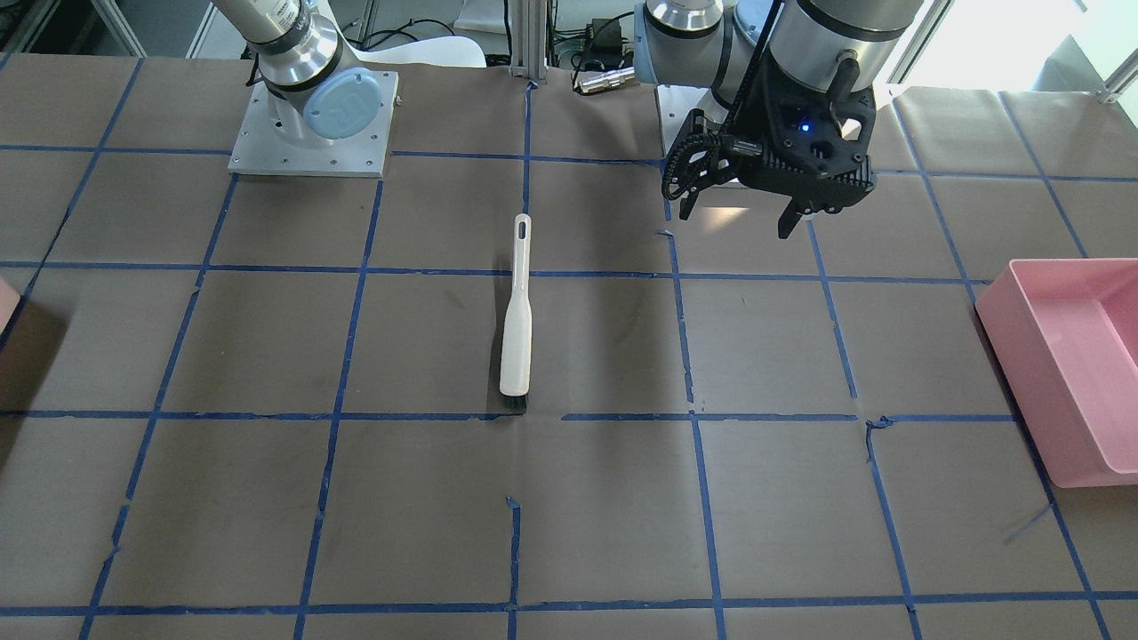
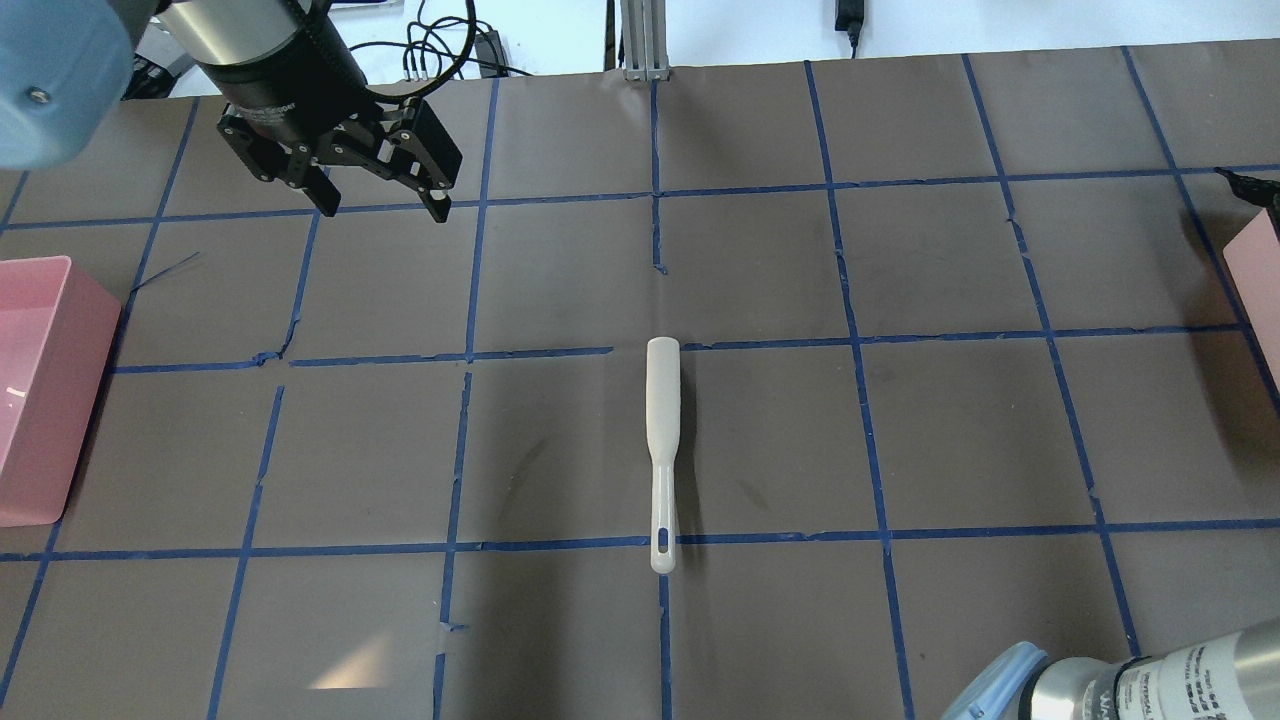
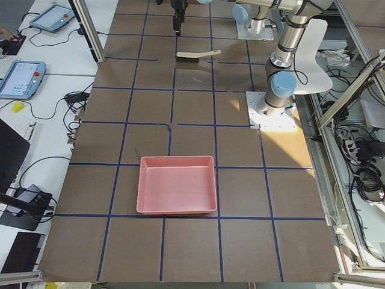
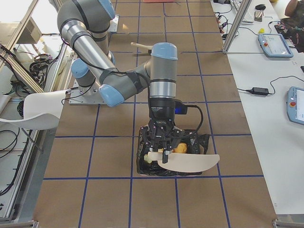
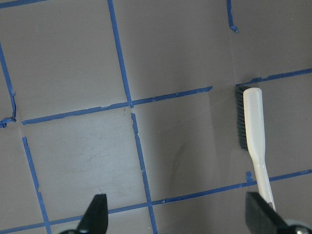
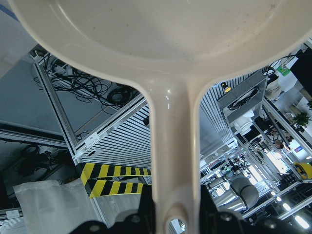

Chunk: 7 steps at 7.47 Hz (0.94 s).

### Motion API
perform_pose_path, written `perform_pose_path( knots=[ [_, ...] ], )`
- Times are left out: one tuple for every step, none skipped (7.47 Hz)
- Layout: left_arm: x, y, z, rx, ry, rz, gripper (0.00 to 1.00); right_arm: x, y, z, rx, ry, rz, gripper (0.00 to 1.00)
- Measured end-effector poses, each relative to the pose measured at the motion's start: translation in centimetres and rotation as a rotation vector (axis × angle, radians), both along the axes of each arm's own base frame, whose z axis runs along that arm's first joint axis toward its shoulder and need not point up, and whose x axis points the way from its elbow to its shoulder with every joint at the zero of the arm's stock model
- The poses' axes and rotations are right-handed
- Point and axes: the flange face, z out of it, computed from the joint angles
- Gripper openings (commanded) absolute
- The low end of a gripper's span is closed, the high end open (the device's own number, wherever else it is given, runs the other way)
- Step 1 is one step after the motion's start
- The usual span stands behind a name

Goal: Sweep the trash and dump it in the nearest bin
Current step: 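Hold the dustpan tipped over the trash bag with the right gripper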

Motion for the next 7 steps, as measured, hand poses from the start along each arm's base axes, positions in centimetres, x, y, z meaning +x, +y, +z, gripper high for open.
perform_pose_path(
  knots=[
    [0.0, 0.0, 0.0, 0.0, 0.0, -0.001, 1.0, 0.2, -0.3, -0.6, 0.062, -0.01, 0.078, 0.08],
    [-0.1, 0.1, 0.0, 0.0, 0.0, -0.001, 1.0, 0.4, -0.5, -0.8, 0.104, -0.015, 0.137, 0.08],
    [-0.1, 0.1, 0.0, 0.001, 0.0, -0.001, 1.0, 0.9, -0.4, -0.6, 0.128, -0.015, 0.178, 0.08],
    [-0.1, 0.1, 0.0, 0.002, -0.001, -0.002, 1.0, 1.3, -0.3, -0.5, 0.134, -0.013, 0.204, 0.07],
    [-0.1, 0.1, -0.1, 0.002, -0.001, -0.002, 1.0, 1.7, -0.1, 0.2, 0.122, 0.002, 0.214, 0.07],
    [-0.1, 0.1, -0.1, 0.003, -0.002, -0.002, 1.0, 2.0, -0.1, 0.6, 0.099, 0.0, 0.208, 0.05],
    [-0.1, 0.2, -0.1, 0.004, -0.001, -0.002, 1.0, 2.4, 0.0, 0.9, 0.081, -0.026, 0.196, 0.05]
  ],
)
